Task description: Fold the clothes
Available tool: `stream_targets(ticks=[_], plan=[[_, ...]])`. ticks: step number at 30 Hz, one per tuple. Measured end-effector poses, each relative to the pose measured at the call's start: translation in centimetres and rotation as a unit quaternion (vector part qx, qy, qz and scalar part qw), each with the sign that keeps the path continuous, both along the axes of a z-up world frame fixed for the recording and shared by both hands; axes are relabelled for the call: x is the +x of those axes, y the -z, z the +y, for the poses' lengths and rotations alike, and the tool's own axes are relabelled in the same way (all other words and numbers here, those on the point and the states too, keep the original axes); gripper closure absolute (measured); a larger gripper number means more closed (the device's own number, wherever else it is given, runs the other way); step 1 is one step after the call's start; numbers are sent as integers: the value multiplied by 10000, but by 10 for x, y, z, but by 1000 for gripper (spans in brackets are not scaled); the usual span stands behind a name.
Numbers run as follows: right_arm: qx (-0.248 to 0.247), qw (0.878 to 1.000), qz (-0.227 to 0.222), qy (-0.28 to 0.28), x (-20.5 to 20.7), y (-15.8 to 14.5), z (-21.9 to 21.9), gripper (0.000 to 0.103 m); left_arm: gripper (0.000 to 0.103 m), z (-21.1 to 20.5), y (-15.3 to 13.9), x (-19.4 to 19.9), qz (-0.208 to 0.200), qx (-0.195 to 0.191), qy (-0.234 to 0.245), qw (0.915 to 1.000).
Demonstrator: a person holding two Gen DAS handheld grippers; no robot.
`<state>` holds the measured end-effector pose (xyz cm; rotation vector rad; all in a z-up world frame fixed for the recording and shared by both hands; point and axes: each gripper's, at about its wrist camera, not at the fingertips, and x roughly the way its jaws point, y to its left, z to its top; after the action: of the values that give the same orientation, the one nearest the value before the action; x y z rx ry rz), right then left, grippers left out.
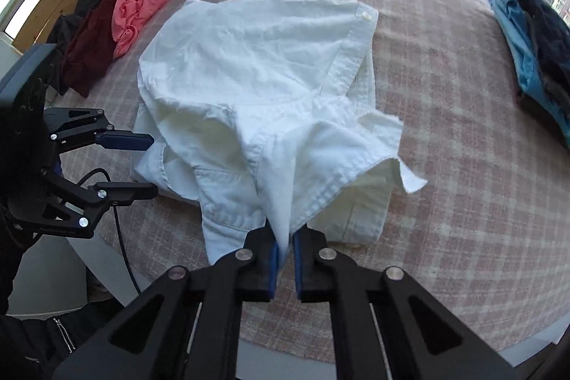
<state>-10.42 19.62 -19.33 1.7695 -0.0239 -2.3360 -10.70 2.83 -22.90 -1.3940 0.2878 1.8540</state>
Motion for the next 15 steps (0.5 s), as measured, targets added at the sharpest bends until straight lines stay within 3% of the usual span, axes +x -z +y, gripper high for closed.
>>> stream_targets(ticks=[4, 5, 8, 10, 12, 15], plan=[[497, 9971, 453, -347, -21, -51, -5, 96, 62, 2, -2, -1, 83, -75, -149, 9998], [601, 9959, 538, -410, -28, -61, -5, 96, 68, 2, -3, -2, 98, -91, -210, 9997], [912, 9909, 794, -598, -50, -92, -7, 96, 67, -7, -3, -17, 83, -210, -860, 9960], [972, 9899, 807, -641, -55, -98, -8, 96, 67, -24, 3, -30, 78, -504, -1534, 9868], [1029, 9890, 818, -683, -60, -104, -8, 97, 67, -43, 6, -37, -102, -460, -1939, 9799], [1045, 9885, 760, -780, -56, -100, -10, 96, 67, -58, 1, -31, -40, -399, -1957, 9798]])
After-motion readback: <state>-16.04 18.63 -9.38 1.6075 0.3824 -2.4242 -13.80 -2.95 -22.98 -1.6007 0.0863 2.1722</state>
